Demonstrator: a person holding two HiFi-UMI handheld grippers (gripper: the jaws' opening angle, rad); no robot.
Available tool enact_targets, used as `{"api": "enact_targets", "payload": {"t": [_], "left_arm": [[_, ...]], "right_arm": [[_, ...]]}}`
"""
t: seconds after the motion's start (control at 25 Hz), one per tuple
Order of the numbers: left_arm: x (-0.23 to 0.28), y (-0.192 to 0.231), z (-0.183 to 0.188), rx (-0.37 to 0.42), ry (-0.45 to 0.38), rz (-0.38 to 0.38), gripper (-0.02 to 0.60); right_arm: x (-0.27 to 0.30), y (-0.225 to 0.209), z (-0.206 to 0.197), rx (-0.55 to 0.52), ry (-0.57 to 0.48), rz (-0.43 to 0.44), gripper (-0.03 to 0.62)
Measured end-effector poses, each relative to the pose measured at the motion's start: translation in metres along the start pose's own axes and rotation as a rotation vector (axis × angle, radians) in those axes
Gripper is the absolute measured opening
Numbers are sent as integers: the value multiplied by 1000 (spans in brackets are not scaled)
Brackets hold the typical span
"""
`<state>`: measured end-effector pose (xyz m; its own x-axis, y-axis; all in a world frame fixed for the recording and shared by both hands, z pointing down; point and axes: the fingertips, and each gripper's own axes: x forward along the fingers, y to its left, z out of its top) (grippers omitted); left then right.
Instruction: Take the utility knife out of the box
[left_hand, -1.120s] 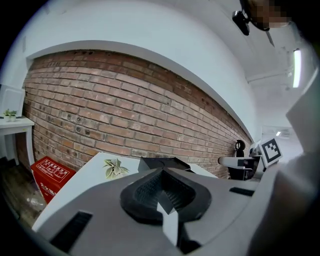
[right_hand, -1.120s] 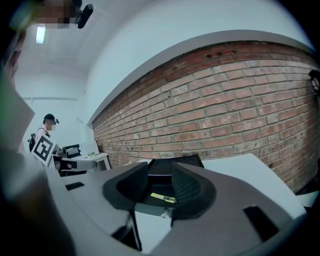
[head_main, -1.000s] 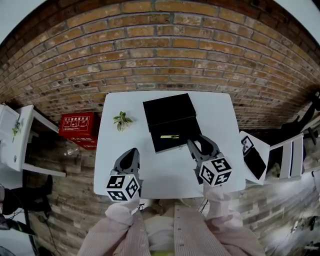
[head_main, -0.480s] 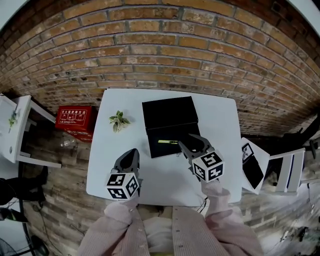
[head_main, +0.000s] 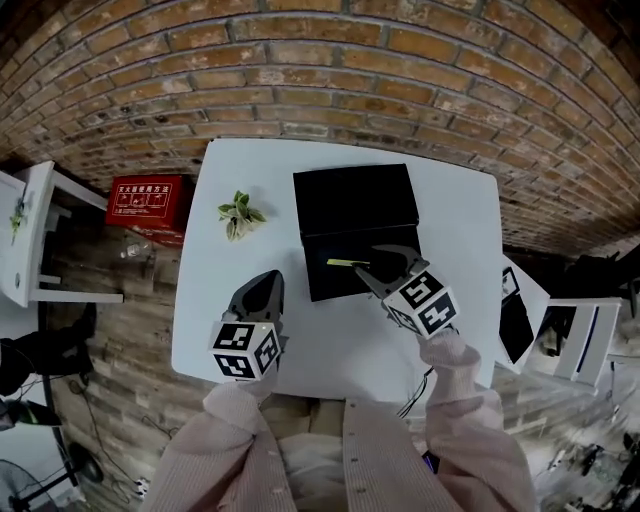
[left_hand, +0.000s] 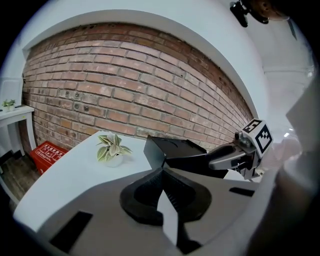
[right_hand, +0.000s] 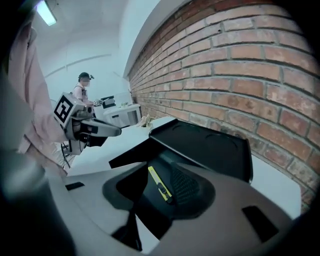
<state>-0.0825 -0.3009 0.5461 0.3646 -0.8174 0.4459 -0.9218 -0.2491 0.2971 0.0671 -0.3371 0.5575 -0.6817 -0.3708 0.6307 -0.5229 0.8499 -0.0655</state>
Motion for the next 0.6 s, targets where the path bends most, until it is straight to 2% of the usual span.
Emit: {"api": "enact_targets", "payload": {"t": [0.4,0.6], "left_arm": [[25,2,-12,-21,46,-45,-8],[31,0,-16,-30,55,-55,-8]], "right_arm": [[41,14,-25,-192,270,171,145],[53,16,-37,-216,362,226,144]]}}
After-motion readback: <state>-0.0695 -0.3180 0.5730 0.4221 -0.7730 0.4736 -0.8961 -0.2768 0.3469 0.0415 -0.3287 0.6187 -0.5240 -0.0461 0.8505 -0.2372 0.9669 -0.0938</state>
